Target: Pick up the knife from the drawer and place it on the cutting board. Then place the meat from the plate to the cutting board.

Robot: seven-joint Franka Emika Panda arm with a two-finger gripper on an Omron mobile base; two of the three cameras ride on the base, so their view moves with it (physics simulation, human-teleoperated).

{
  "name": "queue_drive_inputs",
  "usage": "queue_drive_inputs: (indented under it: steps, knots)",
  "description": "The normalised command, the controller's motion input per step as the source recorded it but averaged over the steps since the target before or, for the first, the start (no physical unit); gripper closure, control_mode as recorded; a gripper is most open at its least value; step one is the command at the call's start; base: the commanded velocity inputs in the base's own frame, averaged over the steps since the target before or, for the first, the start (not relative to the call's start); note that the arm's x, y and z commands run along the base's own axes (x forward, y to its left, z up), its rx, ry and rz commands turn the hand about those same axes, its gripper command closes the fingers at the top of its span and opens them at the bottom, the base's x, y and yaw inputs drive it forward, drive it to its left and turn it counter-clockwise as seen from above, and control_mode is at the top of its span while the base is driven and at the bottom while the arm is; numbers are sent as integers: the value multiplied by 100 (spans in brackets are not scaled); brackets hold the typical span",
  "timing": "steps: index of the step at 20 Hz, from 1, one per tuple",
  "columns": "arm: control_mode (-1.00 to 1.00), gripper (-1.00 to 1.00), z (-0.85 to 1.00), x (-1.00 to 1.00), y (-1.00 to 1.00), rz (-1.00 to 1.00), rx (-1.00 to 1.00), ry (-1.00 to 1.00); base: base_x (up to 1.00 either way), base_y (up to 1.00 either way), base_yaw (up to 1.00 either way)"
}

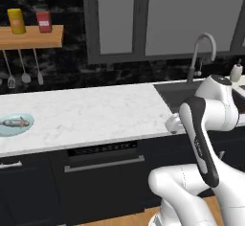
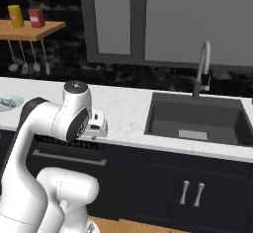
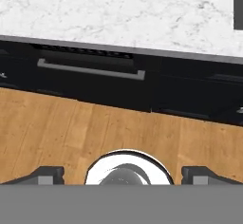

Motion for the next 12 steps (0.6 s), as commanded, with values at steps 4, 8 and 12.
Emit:
queue_drive_inputs:
  steps: [4,8,12]
  knots:
    - [100,-100,0,0,0,0,0,0,11,98,0]
    - [100,-100,0,0,0,0,0,0,14,93,-1]
    - [100,-100,0,0,0,0,0,0,27,90,0]
